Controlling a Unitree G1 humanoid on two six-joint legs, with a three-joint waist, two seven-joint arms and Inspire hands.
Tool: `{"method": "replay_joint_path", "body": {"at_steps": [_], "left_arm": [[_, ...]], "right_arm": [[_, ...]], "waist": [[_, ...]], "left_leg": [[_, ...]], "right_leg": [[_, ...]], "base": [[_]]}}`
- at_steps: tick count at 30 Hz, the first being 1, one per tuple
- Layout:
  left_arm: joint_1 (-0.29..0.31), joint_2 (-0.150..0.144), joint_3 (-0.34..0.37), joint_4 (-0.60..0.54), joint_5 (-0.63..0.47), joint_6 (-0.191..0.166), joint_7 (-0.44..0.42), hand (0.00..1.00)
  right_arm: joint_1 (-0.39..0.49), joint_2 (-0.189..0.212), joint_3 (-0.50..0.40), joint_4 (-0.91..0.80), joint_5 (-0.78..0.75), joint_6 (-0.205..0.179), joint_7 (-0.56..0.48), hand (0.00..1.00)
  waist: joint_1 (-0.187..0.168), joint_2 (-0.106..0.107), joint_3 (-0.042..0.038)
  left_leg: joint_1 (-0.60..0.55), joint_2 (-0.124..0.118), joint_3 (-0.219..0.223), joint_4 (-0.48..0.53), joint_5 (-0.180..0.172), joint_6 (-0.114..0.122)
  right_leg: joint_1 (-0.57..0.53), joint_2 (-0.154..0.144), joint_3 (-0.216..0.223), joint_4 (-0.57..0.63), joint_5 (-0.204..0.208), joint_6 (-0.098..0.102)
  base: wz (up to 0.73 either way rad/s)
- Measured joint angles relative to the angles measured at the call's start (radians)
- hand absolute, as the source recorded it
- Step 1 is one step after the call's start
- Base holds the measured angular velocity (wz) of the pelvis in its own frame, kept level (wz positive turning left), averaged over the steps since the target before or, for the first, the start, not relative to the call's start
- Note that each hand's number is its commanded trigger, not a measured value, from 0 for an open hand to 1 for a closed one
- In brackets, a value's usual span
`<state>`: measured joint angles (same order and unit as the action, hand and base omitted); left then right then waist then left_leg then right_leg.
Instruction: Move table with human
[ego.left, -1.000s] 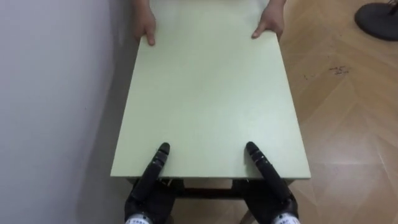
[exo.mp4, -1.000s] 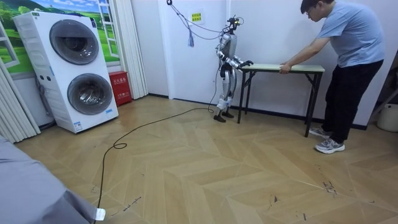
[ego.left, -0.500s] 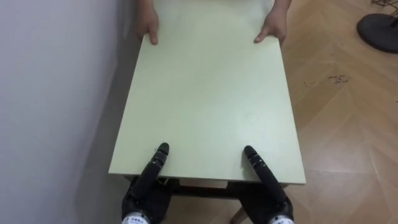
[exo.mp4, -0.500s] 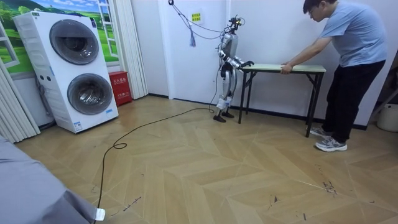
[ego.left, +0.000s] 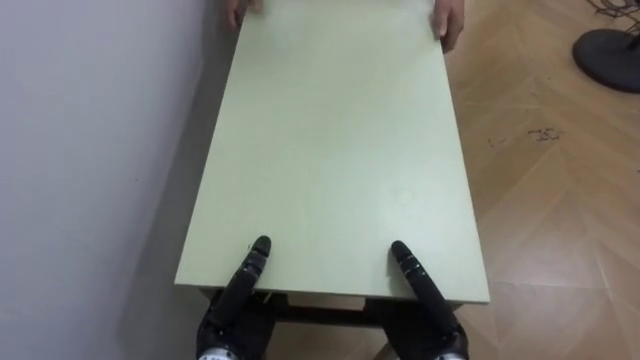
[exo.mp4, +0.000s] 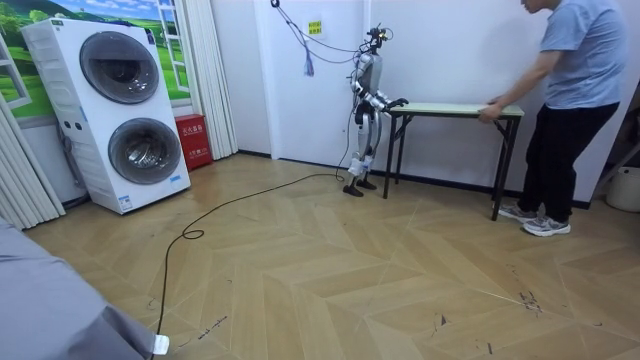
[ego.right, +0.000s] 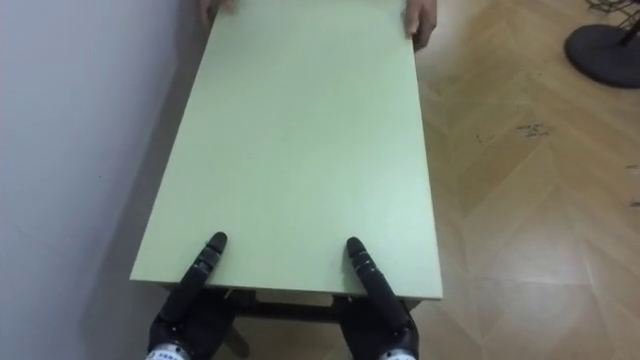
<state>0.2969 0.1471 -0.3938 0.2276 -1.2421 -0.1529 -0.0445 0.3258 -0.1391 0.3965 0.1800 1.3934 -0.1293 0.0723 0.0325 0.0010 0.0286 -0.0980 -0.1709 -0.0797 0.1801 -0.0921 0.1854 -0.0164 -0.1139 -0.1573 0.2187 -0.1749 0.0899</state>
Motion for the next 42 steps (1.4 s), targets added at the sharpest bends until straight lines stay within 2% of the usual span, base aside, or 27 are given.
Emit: {"method": "replay_joint_path", "body": {"at_steps": [2, 3, 4, 7, 9, 11, 14, 24, 31, 36, 38, 42], "left_arm": [[-0.001, 0.009, 0.002, 0.012, 0.042, 0.011, -0.015, 0.0], [-0.005, 0.024, 0.001, 0.018, 0.097, 0.021, -0.03, 0.0], [-0.013, 0.038, -0.006, 0.027, 0.156, 0.036, -0.049, 0.0], [-0.022, 0.042, -0.024, 0.034, 0.235, 0.066, -0.058, 0.0], [-0.023, 0.038, -0.038, 0.045, 0.257, 0.079, -0.079, 0.0], [-0.023, 0.039, -0.054, 0.048, 0.278, 0.103, -0.102, 0.0], [-0.023, 0.042, -0.059, 0.048, 0.297, 0.122, -0.126, 0.0], [-0.023, 0.045, -0.06, 0.048, 0.313, 0.148, -0.146, 0.0], [-0.033, 0.057, -0.06, 0.048, 0.316, 0.158, -0.174, 0.0], [-0.048, 0.059, -0.064, 0.048, 0.37, 0.161, -0.191, 0.0], [-0.053, 0.058, -0.064, 0.051, 0.39, 0.173, -0.205, 0.0], [-0.055, 0.065, -0.064, 0.055, 0.399, 0.191, -0.207, 0.0]], "right_arm": [[0.0, 0.007, -0.009, 0.004, -0.012, 0.009, 0.0, 0.26], [0.0, 0.01, -0.019, 0.006, -0.018, 0.018, 0.0, 0.0], [0.0, 0.013, -0.022, 0.007, -0.02, 0.023, 0.0, 0.0], [-0.008, 0.013, -0.025, 0.024, -0.026, 0.035, 0.019, 0.0], [-0.01, 0.009, -0.024, 0.046, -0.051, 0.036, 0.071, 0.0], [-0.011, 0.005, -0.024, 0.056, -0.08, 0.046, 0.09, 0.0], [-0.012, -0.011, -0.023, 0.058, -0.108, 0.064, 0.106, 0.0], [-0.012, -0.022, -0.024, 0.058, -0.127, 0.084, 0.147, 0.0], [-0.025, -0.026, -0.022, 0.059, -0.152, 0.105, 0.185, 0.0], [-0.026, -0.028, -0.023, 0.059, -0.228, 0.109, 0.194, 0.0], [-0.026, -0.029, -0.021, 0.059, -0.28, 0.112, 0.195, 0.0], [-0.032, -0.057, -0.007, 0.06, -0.418, 0.125, 0.208, 0.0]], "waist": [[0.0, 0.004, -0.0027], [-0.001, 0.006, -0.0047], [-0.001, 0.007, -0.0052], [-0.001, 0.01, -0.0072], [-0.003, 0.013, -0.0093], [-0.004, 0.014, -0.0096], [-0.006, 0.015, -0.0101], [-0.007, 0.012, -0.0085], [-0.028, 0.008, -0.0059], [-0.028, 0.005, -0.0042], [-0.028, 0.003, -0.0048], [-0.027, -0.004, -0.0075]], "left_leg": [[0.003, 0.0, 0.0, 0.0, 0.0, 0.0], [0.004, 0.0, 0.001, -0.001, 0.0, 0.0], [0.006, 0.0, 0.002, -0.001, 0.0, 0.0], [0.006, 0.0, 0.008, -0.001, 0.0, 0.001], [0.011, 0.0, 0.011, -0.003, -0.001, 0.001], [0.02, 0.002, 0.014, -0.007, -0.001, 0.001], [0.026, 0.003, 0.014, -0.008, -0.003, -0.004], [0.027, 0.004, 0.019, -0.011, -0.002, -0.001], [0.027, 0.005, 0.02, -0.013, -0.002, -0.001], [0.024, 0.005, 0.022, -0.014, -0.002, -0.001], [0.024, 0.006, 0.022, -0.014, -0.003, -0.002], [0.024, 0.01, 0.023, -0.014, -0.004, -0.004]], "right_leg": [[0.0, 0.001, 0.015, 0.001, 0.0, 0.0], [0.0, 0.002, 0.018, 0.001, 0.0, -0.001], [0.002, 0.002, 0.018, 0.0, 0.0, -0.001], [0.004, 0.001, 0.018, -0.001, 0.001, -0.001], [0.007, 0.001, 0.018, -0.001, 0.0, -0.001], [0.013, 0.001, 0.018, -0.001, 0.0, -0.001], [0.018, 0.002, 0.018, -0.001, 0.0, -0.001], [0.023, 0.003, 0.019, -0.014, 0.0, -0.001], [0.022, 0.004, 0.021, -0.015, 0.0, -0.001], [0.018, 0.004, 0.022, -0.015, 0.0, -0.001], [0.018, 0.004, 0.02, -0.015, 0.0, -0.001], [0.019, 0.007, 0.016, -0.017, 0.002, -0.004]], "base": [[0.0], [0.0], [-0.03], [-0.05], [-0.07], [-0.05], [0.0], [0.0], [0.0], [0.0], [0.0], [0.0]]}}
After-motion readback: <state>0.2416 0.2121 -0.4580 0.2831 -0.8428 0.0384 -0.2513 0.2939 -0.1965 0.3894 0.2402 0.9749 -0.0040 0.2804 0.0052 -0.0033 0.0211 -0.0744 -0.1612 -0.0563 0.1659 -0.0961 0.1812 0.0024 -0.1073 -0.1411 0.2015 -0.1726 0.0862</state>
